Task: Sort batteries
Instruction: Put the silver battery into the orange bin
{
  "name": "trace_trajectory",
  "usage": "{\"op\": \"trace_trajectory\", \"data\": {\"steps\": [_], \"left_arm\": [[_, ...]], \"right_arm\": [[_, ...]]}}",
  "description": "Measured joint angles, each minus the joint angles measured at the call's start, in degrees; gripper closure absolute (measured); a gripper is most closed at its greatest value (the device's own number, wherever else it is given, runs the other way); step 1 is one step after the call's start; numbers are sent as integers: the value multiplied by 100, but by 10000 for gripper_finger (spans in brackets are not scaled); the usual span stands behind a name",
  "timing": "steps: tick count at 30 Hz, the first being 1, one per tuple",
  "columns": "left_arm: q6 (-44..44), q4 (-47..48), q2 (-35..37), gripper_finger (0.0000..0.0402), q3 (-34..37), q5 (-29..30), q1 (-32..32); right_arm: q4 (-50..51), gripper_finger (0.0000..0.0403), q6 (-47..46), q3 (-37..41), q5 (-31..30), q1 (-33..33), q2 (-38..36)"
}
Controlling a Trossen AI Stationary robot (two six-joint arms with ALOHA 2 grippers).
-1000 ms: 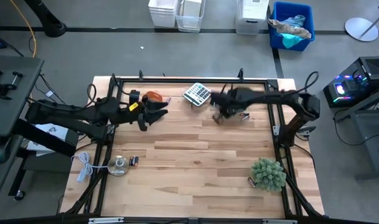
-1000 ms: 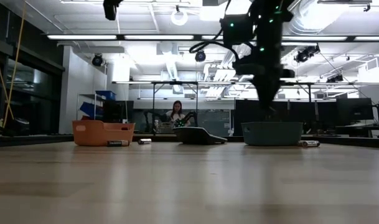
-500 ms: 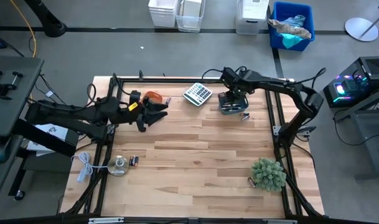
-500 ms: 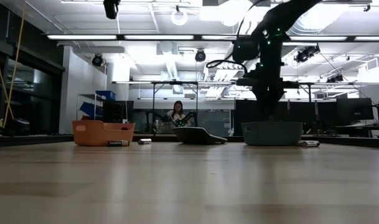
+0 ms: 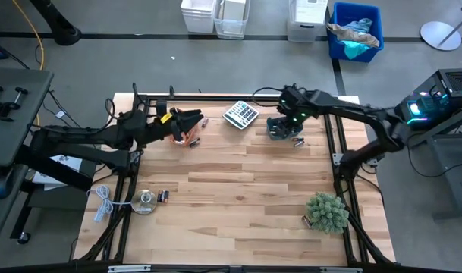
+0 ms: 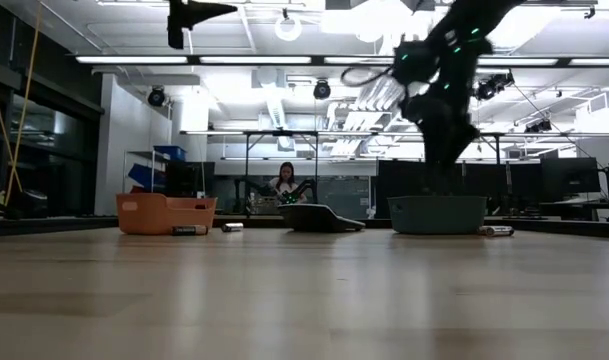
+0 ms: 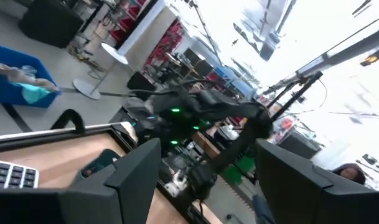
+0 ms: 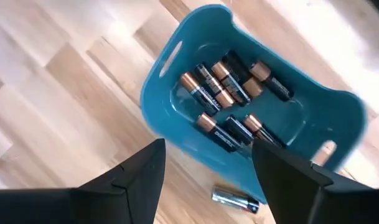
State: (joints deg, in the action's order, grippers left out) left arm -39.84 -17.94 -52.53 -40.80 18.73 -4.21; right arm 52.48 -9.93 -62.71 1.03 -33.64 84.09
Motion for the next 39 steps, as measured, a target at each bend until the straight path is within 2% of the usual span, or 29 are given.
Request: {"op": "trace_trajectory", "data": {"steps": [4, 7, 10, 14, 18, 21, 25, 33, 39], "left_arm": [[203, -2, -79, 156, 0, -8, -179], [215, 5, -192, 156, 0, -47, -414], [266, 2, -338, 156, 0, -435, -686], [227, -35, -605, 156, 0, -1093, -1099], [-100, -406, -875, 156, -2, -1901, -1448], [-203, -698, -1038, 156, -2, -2279, -1580], [-205, -930, -1111, 156, -2, -2440, -1606], [-205, -937, -1109, 156, -2, -2520, -1604], [-198, -932, -1109, 156, -2, -2719, -1602]], "right_arm": [[-129, 170, -139, 664, 16, 4, -874], [-365, 170, -984, 1456, 40, 5, -1532], [-598, 170, -1870, 2223, 28, 4, -1834], [-791, 176, -3128, 2711, -469, -60, -1697], [-1002, 185, -4179, 2757, -894, -52, -1453], [-987, 192, -4707, 2719, -1016, -44, -1277], [-751, 201, -5362, 2725, -947, 86, -1100], [-1163, 204, -6082, 2730, -1157, 255, -1093], [-1368, 204, -6712, 3041, -1231, 256, -1091]]}}
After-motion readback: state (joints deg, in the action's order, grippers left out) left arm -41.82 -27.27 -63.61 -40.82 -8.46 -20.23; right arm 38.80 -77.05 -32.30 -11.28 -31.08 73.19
